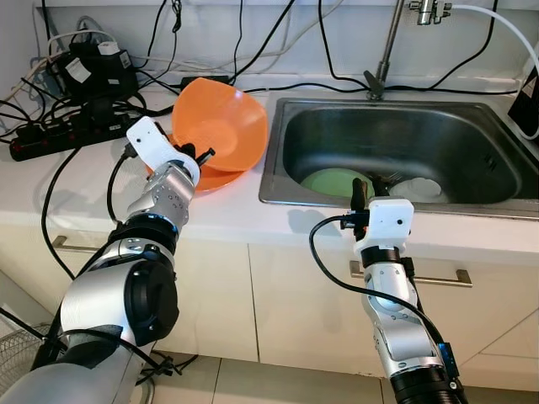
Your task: Kitchen organization
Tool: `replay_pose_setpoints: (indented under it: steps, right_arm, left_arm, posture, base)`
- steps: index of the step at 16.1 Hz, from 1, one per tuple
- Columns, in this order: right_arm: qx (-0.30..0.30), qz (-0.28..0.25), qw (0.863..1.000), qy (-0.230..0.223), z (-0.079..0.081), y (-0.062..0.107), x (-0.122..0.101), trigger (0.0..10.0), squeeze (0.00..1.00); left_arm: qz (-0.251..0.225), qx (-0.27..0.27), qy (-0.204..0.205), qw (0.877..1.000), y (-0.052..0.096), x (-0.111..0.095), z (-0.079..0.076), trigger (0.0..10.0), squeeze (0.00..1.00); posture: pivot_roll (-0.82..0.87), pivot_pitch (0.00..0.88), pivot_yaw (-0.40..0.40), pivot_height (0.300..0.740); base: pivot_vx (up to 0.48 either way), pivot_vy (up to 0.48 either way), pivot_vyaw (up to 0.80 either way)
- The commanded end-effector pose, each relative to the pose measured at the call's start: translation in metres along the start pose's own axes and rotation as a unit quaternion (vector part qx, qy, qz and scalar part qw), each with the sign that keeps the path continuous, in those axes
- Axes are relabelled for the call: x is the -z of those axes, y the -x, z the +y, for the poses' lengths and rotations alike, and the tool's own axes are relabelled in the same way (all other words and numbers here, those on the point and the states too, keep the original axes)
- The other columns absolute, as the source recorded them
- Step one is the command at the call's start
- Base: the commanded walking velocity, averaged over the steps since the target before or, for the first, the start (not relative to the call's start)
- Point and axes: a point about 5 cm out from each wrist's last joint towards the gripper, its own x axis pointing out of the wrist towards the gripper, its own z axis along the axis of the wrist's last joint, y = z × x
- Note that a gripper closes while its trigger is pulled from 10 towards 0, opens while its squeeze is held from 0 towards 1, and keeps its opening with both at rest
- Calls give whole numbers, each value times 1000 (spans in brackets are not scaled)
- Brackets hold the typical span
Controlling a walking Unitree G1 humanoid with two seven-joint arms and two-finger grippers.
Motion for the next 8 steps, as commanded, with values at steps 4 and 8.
replay_pose_setpoints:
  steps: [4, 8]
  right_arm:
    - [-2, -1, 1000, -6, 3, -4, -2, 10000, 0]
    - [-4, -3, 1000, -7, 5, -7, -2, 10000, 0]
  left_arm:
    - [-59, 51, 14, 997, 3, -10, -12, 0, 0]
    - [-154, 154, 44, 975, 16, -28, -38, 0, 0]
  posture:
    - [24, 0, 66, 740]
    - [30, 0, 62, 740]
  base:
    - [0, 0, 0]
    - [0, 0, 0]
